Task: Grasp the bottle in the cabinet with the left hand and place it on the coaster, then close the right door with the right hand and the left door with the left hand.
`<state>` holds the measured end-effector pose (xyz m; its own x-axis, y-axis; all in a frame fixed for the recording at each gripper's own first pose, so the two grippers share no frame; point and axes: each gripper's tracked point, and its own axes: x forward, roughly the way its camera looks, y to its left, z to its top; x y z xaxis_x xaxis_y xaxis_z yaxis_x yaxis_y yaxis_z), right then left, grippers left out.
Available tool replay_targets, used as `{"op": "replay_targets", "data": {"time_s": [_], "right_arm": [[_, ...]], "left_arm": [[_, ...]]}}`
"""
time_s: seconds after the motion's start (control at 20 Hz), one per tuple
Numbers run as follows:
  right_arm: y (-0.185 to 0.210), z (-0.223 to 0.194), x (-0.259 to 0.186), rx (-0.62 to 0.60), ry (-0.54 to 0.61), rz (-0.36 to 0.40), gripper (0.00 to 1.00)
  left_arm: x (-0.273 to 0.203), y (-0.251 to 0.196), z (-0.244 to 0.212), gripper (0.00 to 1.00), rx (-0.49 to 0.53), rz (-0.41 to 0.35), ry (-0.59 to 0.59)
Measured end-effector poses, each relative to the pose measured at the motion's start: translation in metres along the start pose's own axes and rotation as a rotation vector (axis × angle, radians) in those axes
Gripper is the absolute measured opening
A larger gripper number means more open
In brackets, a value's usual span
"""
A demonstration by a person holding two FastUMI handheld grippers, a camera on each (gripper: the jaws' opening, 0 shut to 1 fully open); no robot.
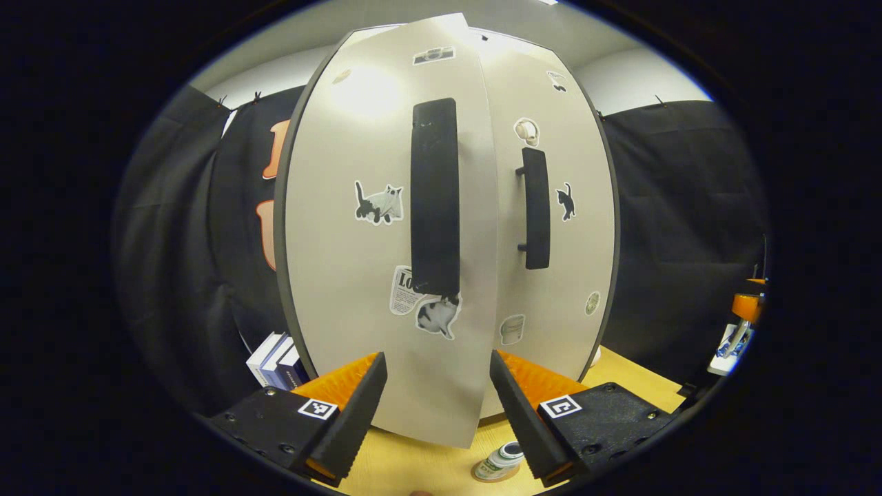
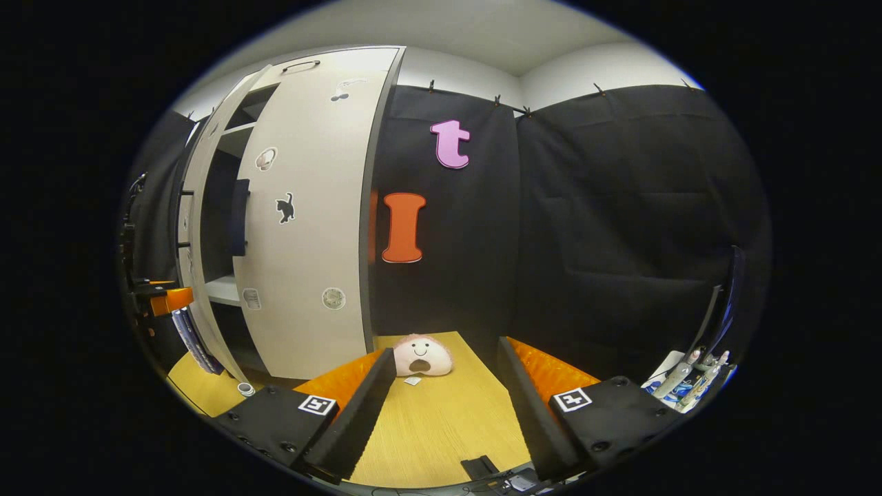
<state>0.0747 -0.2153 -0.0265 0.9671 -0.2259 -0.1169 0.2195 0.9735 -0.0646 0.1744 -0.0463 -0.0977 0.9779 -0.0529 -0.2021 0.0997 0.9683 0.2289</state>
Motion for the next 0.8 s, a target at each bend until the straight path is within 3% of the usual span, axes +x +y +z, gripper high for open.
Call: {"op": "replay_targets", "data": {"time_s": [0.55,0.6,0.65,0.75,0.8], "right_arm": [[-0.012,0.002,0.011,-0.019,0.004,0.107,0.98],[-0.012,0.003,0.012,-0.020,0.004,0.116,0.98],[-0.012,0.004,0.012,-0.020,0.002,0.125,0.98],[-0.013,0.006,0.010,-0.021,-0.001,0.141,0.98],[-0.012,0.007,0.009,-0.021,-0.004,0.148,0.98]], "left_arm": [[-0.045,-0.004,0.003,0.93,-0.073,0.102,0.005],[-0.049,-0.004,0.004,0.89,-0.080,0.109,0.004],[-0.052,-0.006,0.006,0.93,-0.087,0.114,0.001],[-0.058,-0.007,0.010,0.89,-0.097,0.124,-0.009],[-0.062,-0.007,0.014,0.96,-0.100,0.129,-0.018]]}}
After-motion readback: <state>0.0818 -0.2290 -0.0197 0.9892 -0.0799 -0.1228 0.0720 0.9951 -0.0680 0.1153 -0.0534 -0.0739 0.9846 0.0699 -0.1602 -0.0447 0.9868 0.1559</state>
